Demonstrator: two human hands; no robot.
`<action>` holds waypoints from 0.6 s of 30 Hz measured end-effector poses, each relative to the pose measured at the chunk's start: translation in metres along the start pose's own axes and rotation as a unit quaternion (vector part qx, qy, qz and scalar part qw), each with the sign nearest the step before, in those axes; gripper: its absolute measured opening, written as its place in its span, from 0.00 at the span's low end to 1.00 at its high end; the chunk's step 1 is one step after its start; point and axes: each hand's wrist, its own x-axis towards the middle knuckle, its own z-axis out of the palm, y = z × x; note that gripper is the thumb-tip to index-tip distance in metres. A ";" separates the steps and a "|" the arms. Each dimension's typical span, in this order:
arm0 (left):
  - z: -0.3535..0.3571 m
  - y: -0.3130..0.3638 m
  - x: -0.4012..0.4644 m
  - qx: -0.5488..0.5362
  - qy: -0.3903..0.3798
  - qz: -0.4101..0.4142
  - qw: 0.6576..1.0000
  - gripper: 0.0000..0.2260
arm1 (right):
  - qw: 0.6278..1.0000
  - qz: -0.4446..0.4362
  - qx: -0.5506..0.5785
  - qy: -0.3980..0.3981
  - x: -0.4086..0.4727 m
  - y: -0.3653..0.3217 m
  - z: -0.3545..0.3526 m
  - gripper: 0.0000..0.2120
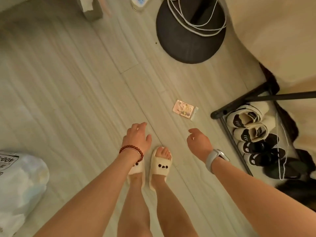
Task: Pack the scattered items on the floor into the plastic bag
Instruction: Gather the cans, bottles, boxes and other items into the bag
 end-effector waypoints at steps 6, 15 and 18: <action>0.073 -0.012 0.154 0.021 0.003 -0.027 0.999 0.28 | 0.993 -0.053 -0.099 0.023 0.149 0.038 0.053 0.21; 0.165 -0.063 0.245 0.220 0.036 -0.017 0.975 0.49 | 0.947 -0.137 -0.247 0.151 0.298 0.073 0.089 0.32; 0.164 -0.067 0.243 0.234 0.049 -0.003 0.971 0.49 | 0.926 -0.154 -0.289 0.186 0.300 0.069 0.081 0.37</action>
